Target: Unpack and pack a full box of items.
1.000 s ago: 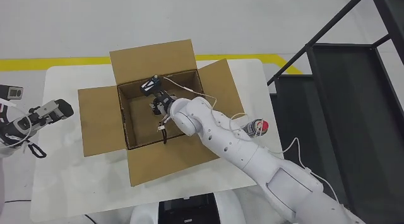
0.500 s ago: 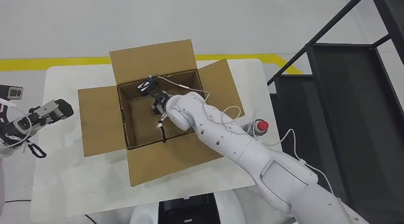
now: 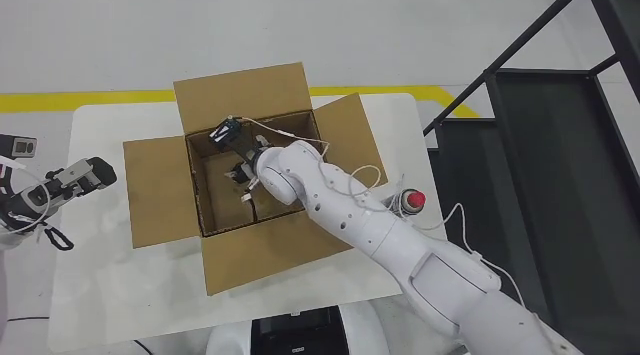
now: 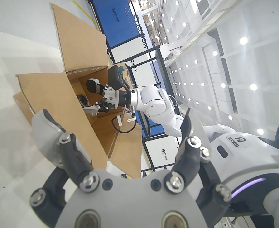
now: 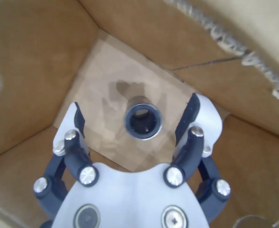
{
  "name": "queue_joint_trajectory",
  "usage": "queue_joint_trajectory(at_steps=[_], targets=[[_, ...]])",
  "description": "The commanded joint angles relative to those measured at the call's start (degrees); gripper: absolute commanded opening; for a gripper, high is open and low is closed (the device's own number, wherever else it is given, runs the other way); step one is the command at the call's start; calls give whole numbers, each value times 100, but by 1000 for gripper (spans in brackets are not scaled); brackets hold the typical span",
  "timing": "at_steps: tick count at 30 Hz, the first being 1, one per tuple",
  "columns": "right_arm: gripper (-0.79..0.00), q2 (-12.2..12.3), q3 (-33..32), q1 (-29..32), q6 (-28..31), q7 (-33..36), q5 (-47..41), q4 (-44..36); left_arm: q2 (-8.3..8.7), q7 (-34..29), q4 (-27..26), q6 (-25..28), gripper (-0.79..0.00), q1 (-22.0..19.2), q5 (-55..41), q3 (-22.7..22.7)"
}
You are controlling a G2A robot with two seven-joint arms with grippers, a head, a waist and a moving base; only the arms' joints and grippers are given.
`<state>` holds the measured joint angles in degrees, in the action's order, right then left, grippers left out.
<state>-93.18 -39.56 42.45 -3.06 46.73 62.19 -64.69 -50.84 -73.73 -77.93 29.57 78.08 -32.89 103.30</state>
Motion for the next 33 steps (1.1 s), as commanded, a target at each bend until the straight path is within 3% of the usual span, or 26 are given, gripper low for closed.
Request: queue_joint_trajectory(at_steps=[1, 9, 15, 26, 33], targets=[[0, 66, -190, 150, 14, 75, -29, -386, 0, 0, 0, 0, 0, 0, 0, 0], [0, 513, -1361, 1416, 821, 290, -100, -2750, 0, 0, 0, 0, 0, 0, 0, 0], [0, 845, -2201, 2724, 1699, -273, 646, -4311, 0, 0, 0, 0, 0, 0, 0, 0], [0, 1146, -3442, 4846, 1881, -2137, 1337, -5806, 0, 0, 0, 0, 0, 0, 0, 0], [0, 1275, -3995, 6358, 1960, -3021, 1528, -6232, 0, 0, 0, 0, 0, 0, 0, 0]])
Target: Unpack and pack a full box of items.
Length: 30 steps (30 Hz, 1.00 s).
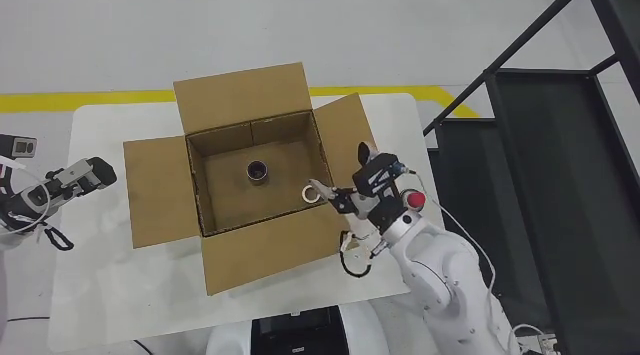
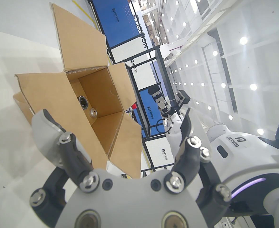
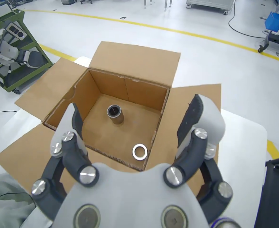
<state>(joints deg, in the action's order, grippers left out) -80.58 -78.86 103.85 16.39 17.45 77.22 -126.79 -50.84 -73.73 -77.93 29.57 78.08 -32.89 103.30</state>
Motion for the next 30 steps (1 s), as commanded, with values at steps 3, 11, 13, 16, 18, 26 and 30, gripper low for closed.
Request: queue_joint_trajectory(at_steps=[3, 11, 13, 16, 18, 26, 30], targets=[[0, 54, -260, 690, 1, -477, 114, -53, 0, 0, 0, 0, 0, 0, 0, 0], [0, 74, -373, 964, -20, -999, 90, 5, 0, 0, 0, 0, 0, 0, 0, 0], [0, 74, -373, 964, -20, -999, 90, 5, 0, 0, 0, 0, 0, 0, 0, 0], [0, 74, -373, 964, -20, -999, 90, 5, 0, 0, 0, 0, 0, 0, 0, 0], [0, 74, -373, 964, -20, -999, 90, 5, 0, 0, 0, 0, 0, 0, 0, 0], [0, 75, -450, 915, -161, -1043, 9, 100, 0, 0, 0, 0, 0, 0, 0, 0], [0, 110, -967, 937, -296, -1183, -226, 359, 0, 0, 0, 0, 0, 0, 0, 0]])
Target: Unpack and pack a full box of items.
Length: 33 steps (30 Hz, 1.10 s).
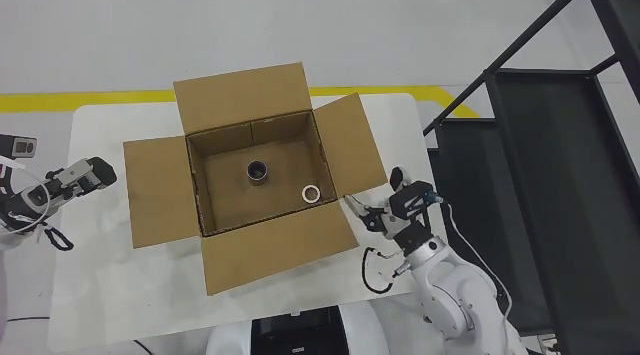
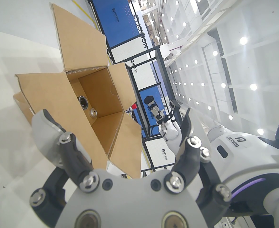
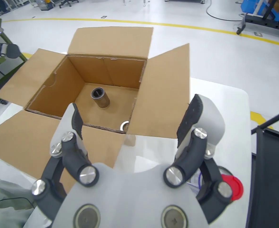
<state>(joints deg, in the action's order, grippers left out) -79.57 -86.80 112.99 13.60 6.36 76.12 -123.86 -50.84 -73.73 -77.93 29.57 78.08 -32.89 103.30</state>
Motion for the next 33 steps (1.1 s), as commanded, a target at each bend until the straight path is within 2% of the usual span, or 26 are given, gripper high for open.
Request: queue_joint_trajectory(at_steps=[1, 5, 8, 15, 23, 33], targets=[[0, 19, -344, 64, -34, -163, -198, 144, 0, 0, 0, 0, 0, 0, 0, 0], [0, 58, -954, 297, -6, -617, -387, 374, 0, 0, 0, 0, 0, 0, 0, 0], [0, 72, -1166, 497, 61, -848, -507, 508, 0, 0, 0, 0, 0, 0, 0, 0], [0, 96, -962, 781, 573, -1206, -483, 976, 0, 0, 0, 0, 0, 0, 0, 0], [0, 71, -589, 320, 101, -2174, -51, 2058, 0, 0, 0, 0, 0, 0, 0, 0], [0, 63, -342, -207, -258, -2696, 166, 3115, 0, 0, 0, 0, 0, 0, 0, 0]])
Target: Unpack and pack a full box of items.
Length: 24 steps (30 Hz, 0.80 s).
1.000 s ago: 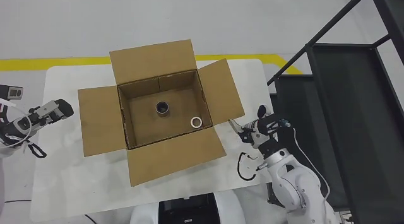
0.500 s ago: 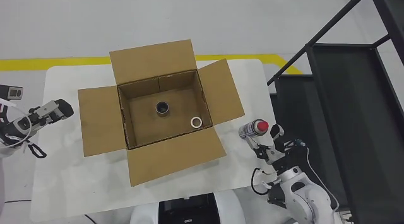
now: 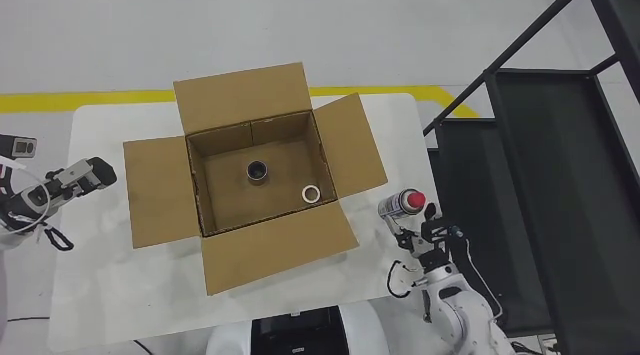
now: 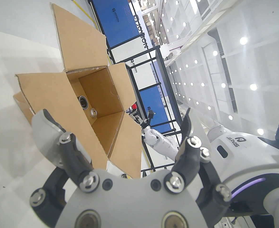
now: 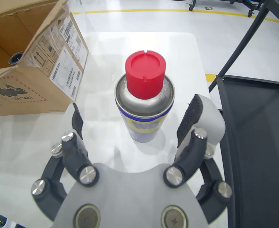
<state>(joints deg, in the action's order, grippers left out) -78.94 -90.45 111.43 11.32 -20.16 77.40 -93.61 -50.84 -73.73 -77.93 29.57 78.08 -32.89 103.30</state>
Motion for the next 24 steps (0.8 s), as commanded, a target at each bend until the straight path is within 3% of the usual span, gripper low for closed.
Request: queue_joint_trajectory(at_steps=[1, 17, 18, 19, 21, 24], targets=[[0, -1, 52, -105, -77, -95, 87, 171, 0, 0, 0, 0, 0, 0, 0, 0], [0, -29, 370, -797, -459, -362, 44, 1039, 0, 0, 0, 0, 0, 0, 0, 0], [-188, -27, 373, -791, -458, -372, 45, 1042, 0, 0, 0, 0, 0, 0, 0, 0], [-449, -25, 375, -785, -453, -385, 36, 1044, 0, 0, 0, 0, 0, 0, 0, 0], [-785, -21, 371, -775, -456, -420, 13, 1053, 0, 0, 0, 0, 0, 0, 0, 0], [-785, -17, 360, -780, -489, -467, -33, 1082, 0, 0, 0, 0, 0, 0, 0, 0]])
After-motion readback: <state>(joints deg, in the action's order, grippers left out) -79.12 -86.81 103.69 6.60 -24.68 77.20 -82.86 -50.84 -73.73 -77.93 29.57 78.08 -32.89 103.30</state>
